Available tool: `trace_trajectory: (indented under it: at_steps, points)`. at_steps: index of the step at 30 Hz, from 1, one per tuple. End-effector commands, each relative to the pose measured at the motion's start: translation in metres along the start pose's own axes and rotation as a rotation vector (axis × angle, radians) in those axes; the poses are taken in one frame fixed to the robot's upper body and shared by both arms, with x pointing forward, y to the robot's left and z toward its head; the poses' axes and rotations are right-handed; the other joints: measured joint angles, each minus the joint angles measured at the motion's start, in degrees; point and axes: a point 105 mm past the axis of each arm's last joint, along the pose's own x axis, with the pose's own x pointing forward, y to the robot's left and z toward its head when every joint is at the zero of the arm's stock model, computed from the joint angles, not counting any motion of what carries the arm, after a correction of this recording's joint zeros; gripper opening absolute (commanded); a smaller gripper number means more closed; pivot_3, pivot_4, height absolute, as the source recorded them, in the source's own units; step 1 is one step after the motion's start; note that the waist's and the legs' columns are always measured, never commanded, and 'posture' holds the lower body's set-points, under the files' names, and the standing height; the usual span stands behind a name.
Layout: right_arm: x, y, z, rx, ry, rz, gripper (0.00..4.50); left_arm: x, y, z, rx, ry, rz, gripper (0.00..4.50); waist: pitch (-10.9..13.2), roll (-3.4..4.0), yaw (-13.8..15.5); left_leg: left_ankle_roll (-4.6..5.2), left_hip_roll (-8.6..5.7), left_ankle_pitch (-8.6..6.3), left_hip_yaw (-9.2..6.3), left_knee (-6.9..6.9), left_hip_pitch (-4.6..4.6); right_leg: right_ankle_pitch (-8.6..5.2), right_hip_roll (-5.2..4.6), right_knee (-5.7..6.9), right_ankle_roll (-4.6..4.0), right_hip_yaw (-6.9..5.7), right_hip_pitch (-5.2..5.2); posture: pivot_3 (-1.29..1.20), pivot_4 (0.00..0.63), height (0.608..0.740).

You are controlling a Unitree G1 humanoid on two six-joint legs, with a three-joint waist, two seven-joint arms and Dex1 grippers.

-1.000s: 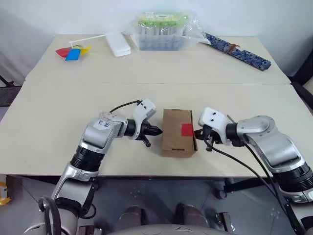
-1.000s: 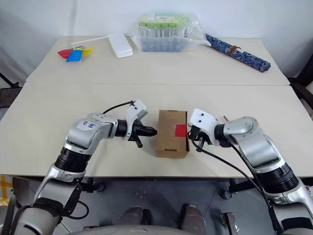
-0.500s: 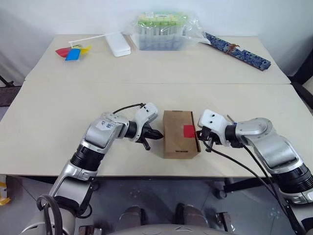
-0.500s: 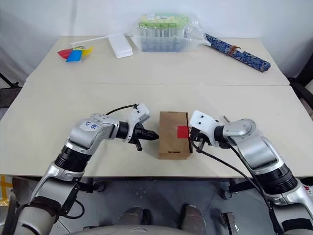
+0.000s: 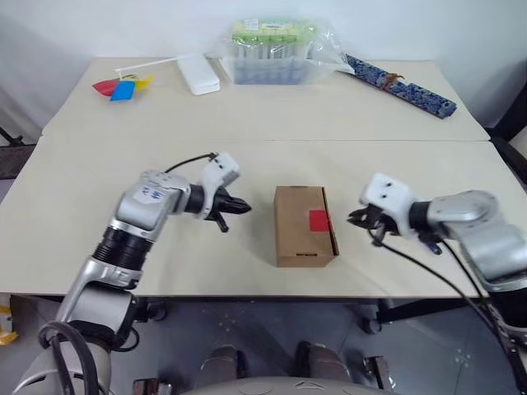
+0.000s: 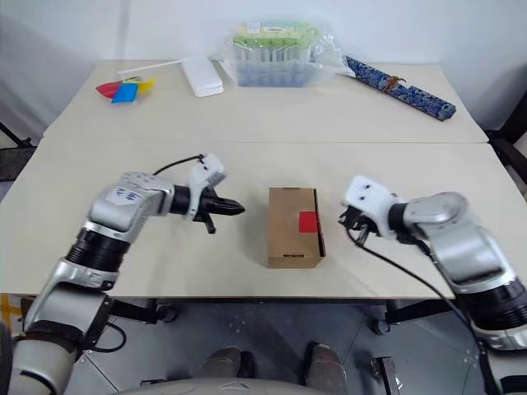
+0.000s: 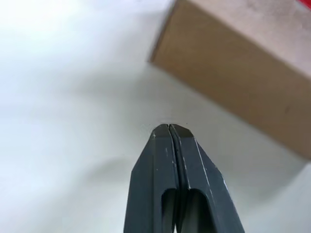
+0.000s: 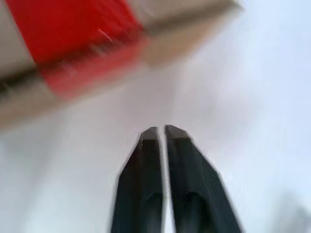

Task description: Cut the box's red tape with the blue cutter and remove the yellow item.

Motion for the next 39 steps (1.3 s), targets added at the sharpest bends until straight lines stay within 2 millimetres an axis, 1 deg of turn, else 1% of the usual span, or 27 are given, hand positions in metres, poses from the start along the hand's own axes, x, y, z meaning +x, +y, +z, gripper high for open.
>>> trace_trajectory:
  at_steps: [1, 2, 4, 6, 9, 11, 13, 14, 16, 17, 18, 23, 25, 29, 31, 35, 39]
  points:
    - [-0.024, -0.004, 0.015, -0.033, -0.048, -0.028, 1.71, -0.009, -0.005, 0.027, 0.136, -0.044, -0.034, 0.39, 0.0, 0.0, 0.11, 0.0, 0.0, 0.0, -0.01, 0.0, 0.0, 0.0, 0.0, 0.0, 0.0, -0.01, 0.0, 0.0, 0.15, 0.74]
    - [-0.028, -0.004, 0.016, -0.031, -0.053, -0.029, 2.06, -0.009, -0.005, 0.031, 0.154, -0.047, -0.035, 0.58, 0.0, -0.01, 0.15, 0.0, 0.0, 0.0, -0.02, 0.0, 0.01, 0.0, 0.0, 0.0, 0.0, -0.01, 0.02, 0.0, 0.15, 0.74]
    - [-0.032, -0.003, 0.021, -0.022, -0.072, -0.035, 2.78, -0.009, -0.005, 0.039, 0.177, -0.068, -0.045, 0.58, 0.0, -0.01, 0.08, 0.0, -0.01, 0.0, -0.01, 0.0, 0.0, 0.0, 0.0, 0.0, 0.0, 0.0, 0.02, 0.0, 0.15, 0.74]
    - [-0.033, -0.004, 0.026, -0.008, -0.099, -0.063, 3.4, -0.008, -0.009, 0.051, 0.174, -0.106, -0.076, 0.58, 0.01, -0.01, 0.03, 0.0, -0.01, 0.0, 0.02, 0.01, 0.0, 0.0, 0.0, 0.0, 0.0, 0.01, 0.01, 0.0, 0.15, 0.74]
    - [-0.032, -0.002, 0.03, 0.011, -0.124, -0.081, 4.47, -0.006, -0.012, 0.058, 0.178, -0.122, -0.096, 1.15, 0.01, -0.02, 0.02, 0.0, -0.01, 0.0, 0.01, 0.01, 0.0, 0.0, 0.0, 0.0, 0.0, 0.01, 0.0, 0.0, 0.15, 0.74]
    - [-0.031, 0.001, 0.029, 0.023, -0.123, -0.087, 4.5, -0.003, -0.014, 0.06, 0.197, -0.121, -0.106, 1.79, 0.01, -0.01, 0.01, 0.0, -0.01, 0.0, 0.01, 0.0, 0.0, 0.0, 0.0, 0.01, 0.0, 0.01, 0.0, 0.0, 0.15, 0.74]
    - [-0.031, 0.004, 0.027, 0.036, -0.114, -0.095, 4.5, -0.001, -0.012, 0.065, 0.209, -0.143, -0.088, 2.44, 0.01, -0.02, 0.07, 0.0, -0.01, 0.0, 0.01, -0.01, 0.0, 0.0, 0.0, 0.03, 0.0, 0.0, -0.02, 0.0, 0.15, 0.74]
    - [-0.031, 0.004, 0.025, 0.037, -0.11, -0.1, 4.5, -0.001, -0.011, 0.07, 0.188, -0.169, -0.081, 2.75, 0.01, -0.02, 0.13, 0.0, -0.01, 0.0, 0.0, 0.0, 0.0, 0.0, 0.0, 0.05, 0.0, 0.0, -0.01, 0.0, 0.15, 0.74]
    - [-0.032, 0.006, 0.023, 0.047, -0.106, -0.108, 4.5, -0.005, -0.01, 0.076, 0.17, -0.196, -0.088, 2.6, 0.03, -0.06, 0.14, 0.0, -0.02, 0.0, -0.01, 0.03, -0.03, 0.0, 0.0, 0.04, 0.0, 0.0, -0.01, 0.0, 0.15, 0.74]
    - [-0.033, 0.006, 0.021, 0.049, -0.104, -0.113, 4.5, -0.007, -0.011, 0.077, 0.172, -0.198, -0.1, 2.46, 0.04, -0.07, 0.08, 0.0, -0.02, 0.0, 0.0, 0.04, -0.04, 0.0, 0.0, 0.04, 0.0, 0.0, -0.02, 0.0, 0.15, 0.74]
    - [-0.034, 0.006, 0.021, 0.056, -0.107, -0.119, 4.5, -0.009, -0.014, 0.077, 0.179, -0.189, -0.119, 2.21, 0.04, -0.07, 0.03, 0.0, -0.02, 0.0, -0.01, 0.04, -0.04, 0.0, 0.0, 0.04, 0.0, 0.0, -0.02, 0.0, 0.15, 0.74]
    - [-0.035, 0.004, 0.023, 0.065, -0.122, -0.136, 4.5, -0.015, -0.027, 0.093, 0.185, -0.213, -0.196, 0.57, 0.04, -0.07, 0.1, 0.0, -0.01, 0.0, 0.0, 0.03, -0.04, 0.0, 0.0, 0.06, 0.0, 0.01, -0.04, 0.0, 0.15, 0.74]
    - [-0.036, 0.004, 0.024, 0.069, -0.127, -0.138, 4.5, -0.016, -0.031, 0.097, 0.191, -0.217, -0.221, 0.01, 0.04, -0.07, 0.1, 0.0, -0.02, 0.0, -0.01, 0.04, -0.04, 0.0, 0.0, 0.05, 0.0, 0.01, -0.03, 0.0, 0.15, 0.74]
    - [-0.035, 0.006, 0.032, 0.1, -0.151, -0.14, 4.5, -0.015, -0.05, 0.096, 0.235, -0.153, -0.336, 0.01, 0.04, -0.07, 0.0, 0.0, -0.01, 0.0, 0.0, 0.03, -0.04, 0.0, 0.0, 0.07, 0.0, 0.01, -0.04, 0.0, 0.15, 0.74]
    - [-0.032, 0.007, 0.035, 0.141, -0.155, -0.139, 4.5, -0.009, -0.057, 0.089, 0.256, -0.102, -0.386, 0.01, 0.04, -0.07, -0.02, 0.0, -0.01, 0.0, 0.01, 0.03, -0.03, 0.0, 0.0, 0.08, 0.0, 0.02, -0.04, 0.0, 0.15, 0.74]
    - [-0.023, 0.008, 0.038, 0.248, -0.132, -0.134, 4.5, 0.005, -0.063, 0.075, 0.292, -0.025, -0.436, 0.01, 0.04, -0.07, 0.05, 0.0, -0.01, 0.0, 0.0, 0.07, -0.04, 0.0, 0.0, 0.11, -0.01, 0.02, -0.05, 0.0, 0.15, 0.74]
    - [-0.015, 0.012, 0.04, 0.34, -0.112, -0.121, 4.5, 0.019, -0.065, 0.064, 0.316, 0.024, -0.451, 0.01, 0.04, -0.07, 0.06, 0.0, 0.0, 0.0, -0.02, 0.07, -0.06, 0.0, 0.0, 0.13, -0.01, 0.02, -0.06, 0.0, 0.15, 0.74]
